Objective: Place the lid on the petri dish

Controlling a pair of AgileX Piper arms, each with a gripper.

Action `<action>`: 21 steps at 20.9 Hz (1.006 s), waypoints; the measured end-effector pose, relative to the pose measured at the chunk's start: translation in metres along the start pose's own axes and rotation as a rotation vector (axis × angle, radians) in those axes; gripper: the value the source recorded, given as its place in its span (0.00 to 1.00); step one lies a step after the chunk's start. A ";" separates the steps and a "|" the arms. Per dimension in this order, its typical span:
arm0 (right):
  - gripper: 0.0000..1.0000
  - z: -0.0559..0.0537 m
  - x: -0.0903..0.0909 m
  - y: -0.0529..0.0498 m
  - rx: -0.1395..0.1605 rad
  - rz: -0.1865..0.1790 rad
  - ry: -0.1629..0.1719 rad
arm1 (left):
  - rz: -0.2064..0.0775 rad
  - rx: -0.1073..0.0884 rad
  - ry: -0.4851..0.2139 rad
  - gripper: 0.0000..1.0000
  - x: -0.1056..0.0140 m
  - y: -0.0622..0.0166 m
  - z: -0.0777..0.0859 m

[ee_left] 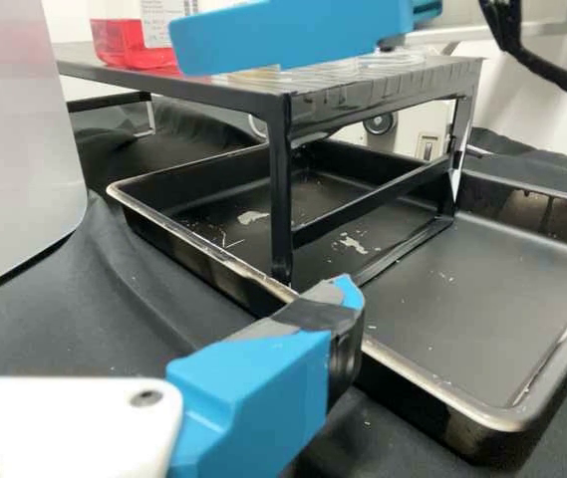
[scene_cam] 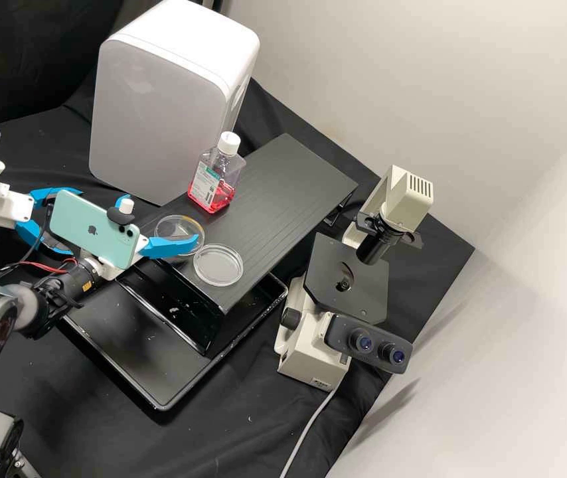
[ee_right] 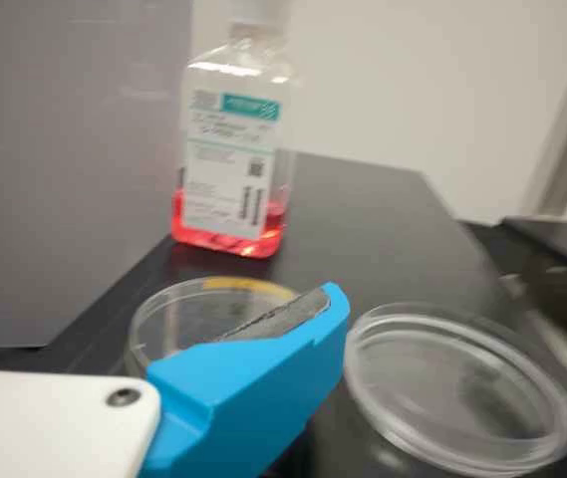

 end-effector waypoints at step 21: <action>1.00 0.003 -0.002 0.010 0.066 -0.006 -0.005 | 0.003 -0.006 0.009 1.00 0.000 0.0000 0.000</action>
